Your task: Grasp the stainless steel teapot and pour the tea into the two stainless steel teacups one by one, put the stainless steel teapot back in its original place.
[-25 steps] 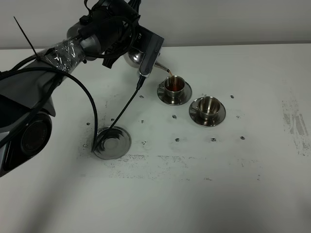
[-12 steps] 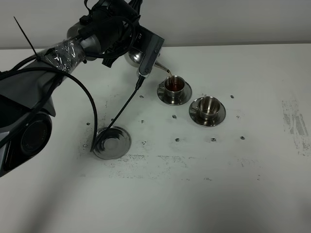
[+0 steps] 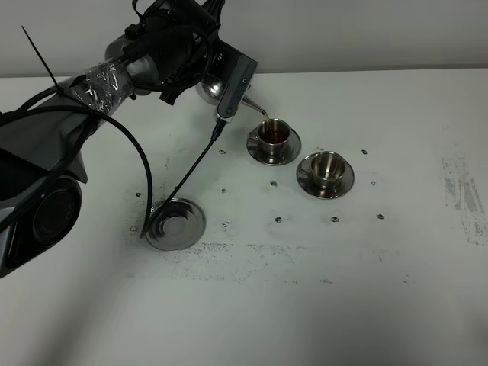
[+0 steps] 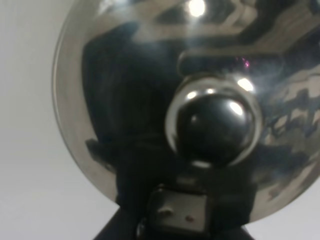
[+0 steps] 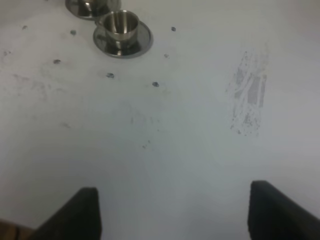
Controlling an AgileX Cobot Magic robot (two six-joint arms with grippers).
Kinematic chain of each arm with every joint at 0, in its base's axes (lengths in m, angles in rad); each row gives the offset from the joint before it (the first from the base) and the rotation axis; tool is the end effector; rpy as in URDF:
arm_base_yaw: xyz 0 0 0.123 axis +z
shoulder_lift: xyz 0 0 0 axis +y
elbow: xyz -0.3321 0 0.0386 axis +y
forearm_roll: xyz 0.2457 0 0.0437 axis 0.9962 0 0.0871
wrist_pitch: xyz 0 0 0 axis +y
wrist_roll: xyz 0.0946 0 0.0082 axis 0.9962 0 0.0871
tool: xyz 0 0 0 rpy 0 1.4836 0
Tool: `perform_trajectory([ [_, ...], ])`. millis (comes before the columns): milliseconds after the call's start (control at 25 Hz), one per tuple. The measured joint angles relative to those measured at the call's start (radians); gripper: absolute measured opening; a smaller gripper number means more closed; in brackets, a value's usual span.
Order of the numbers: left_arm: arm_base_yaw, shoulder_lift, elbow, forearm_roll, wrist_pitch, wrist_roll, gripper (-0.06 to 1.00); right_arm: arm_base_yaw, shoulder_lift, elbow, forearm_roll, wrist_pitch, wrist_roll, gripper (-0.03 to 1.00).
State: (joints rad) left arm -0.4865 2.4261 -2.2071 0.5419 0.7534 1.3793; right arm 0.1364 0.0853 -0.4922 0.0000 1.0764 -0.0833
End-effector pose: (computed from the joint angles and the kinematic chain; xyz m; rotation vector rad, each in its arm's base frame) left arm 0.5342 -0.2446 0.2367 2.2543 1.2431 0.9968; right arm -0.0396 -0.0054 0.2748 -0.2361 2.1403 0.0308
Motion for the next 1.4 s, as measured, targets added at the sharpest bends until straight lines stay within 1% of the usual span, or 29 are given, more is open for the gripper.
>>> perform_trajectory([
  [1400,0.000,0.000,0.000,0.019,-0.025,0.030,0.17,0.000,0.000,0.000,0.000,0.000,0.000,0.59],
])
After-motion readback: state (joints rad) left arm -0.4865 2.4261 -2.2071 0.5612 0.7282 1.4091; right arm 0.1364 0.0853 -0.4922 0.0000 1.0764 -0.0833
